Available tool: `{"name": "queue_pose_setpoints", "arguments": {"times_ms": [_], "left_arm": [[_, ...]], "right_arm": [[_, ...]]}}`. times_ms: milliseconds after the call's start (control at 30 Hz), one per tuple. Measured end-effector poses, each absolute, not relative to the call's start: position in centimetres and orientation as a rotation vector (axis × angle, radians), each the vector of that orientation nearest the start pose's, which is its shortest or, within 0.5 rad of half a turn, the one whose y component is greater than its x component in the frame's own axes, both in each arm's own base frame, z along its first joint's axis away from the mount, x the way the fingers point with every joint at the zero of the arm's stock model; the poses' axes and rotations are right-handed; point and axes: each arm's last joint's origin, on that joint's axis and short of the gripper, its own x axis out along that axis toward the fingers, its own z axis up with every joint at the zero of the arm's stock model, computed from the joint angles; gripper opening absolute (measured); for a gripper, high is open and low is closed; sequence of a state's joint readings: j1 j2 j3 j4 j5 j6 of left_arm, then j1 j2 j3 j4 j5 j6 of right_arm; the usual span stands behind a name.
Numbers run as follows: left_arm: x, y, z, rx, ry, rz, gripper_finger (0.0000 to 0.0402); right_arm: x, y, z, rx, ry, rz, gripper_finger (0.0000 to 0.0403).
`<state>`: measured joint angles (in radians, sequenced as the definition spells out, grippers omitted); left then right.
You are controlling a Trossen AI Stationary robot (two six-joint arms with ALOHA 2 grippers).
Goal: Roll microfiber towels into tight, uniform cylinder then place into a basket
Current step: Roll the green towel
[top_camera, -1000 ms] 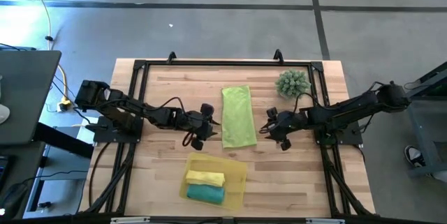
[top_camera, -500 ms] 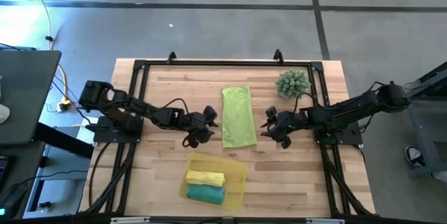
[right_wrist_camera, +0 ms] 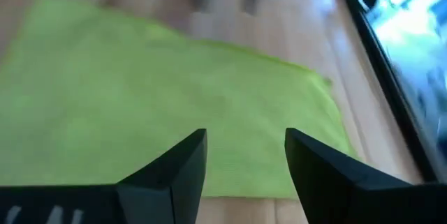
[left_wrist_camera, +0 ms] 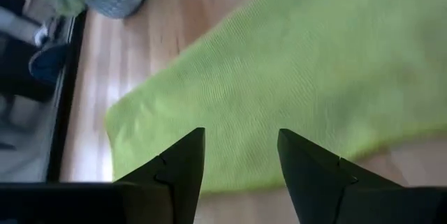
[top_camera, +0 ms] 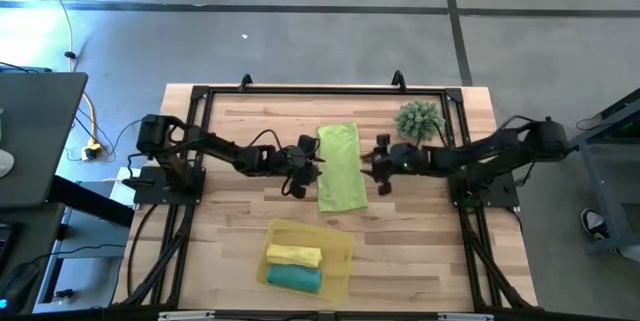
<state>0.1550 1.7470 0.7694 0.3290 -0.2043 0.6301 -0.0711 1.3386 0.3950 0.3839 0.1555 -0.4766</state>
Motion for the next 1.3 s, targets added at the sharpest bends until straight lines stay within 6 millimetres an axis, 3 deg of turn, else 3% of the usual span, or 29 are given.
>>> {"name": "queue_pose_setpoints", "arguments": {"times_ms": [233, 500, 767, 1033, 1167, 1300], "left_arm": [[33.5, 4.7, 16.1, 0.383, 0.621, 0.273, 0.0170], [32.7, 3.2, 19.5, 0.209, 0.511, 0.345, 0.0170], [31.5, 1.9, 22.1, 0.181, 0.456, 0.328, 0.0170], [30.8, 1.8, 22.2, 0.180, 0.517, 0.321, 0.0170], [30.1, 2.4, 21.2, 0.234, 0.649, 0.312, 0.0170], [29.9, 3.4, 20.5, 0.323, 0.724, 0.220, 0.0170]], "right_arm": [[25.6, -5.6, 13.0, -0.119, 0.581, -0.270, 0.0186], [29.0, -8.4, 10.2, -0.057, 0.760, -0.278, 0.0186], [30.6, -12.2, 9.5, -0.005, 0.769, -0.372, 0.0186], [31.4, -15.4, 11.5, 0.009, 0.818, -0.454, 0.0186], [31.8, -14.6, 14.4, -0.028, 0.869, -0.380, 0.0186], [31.1, -12.2, 16.6, -0.083, 0.901, -0.217, 0.0185]]}}
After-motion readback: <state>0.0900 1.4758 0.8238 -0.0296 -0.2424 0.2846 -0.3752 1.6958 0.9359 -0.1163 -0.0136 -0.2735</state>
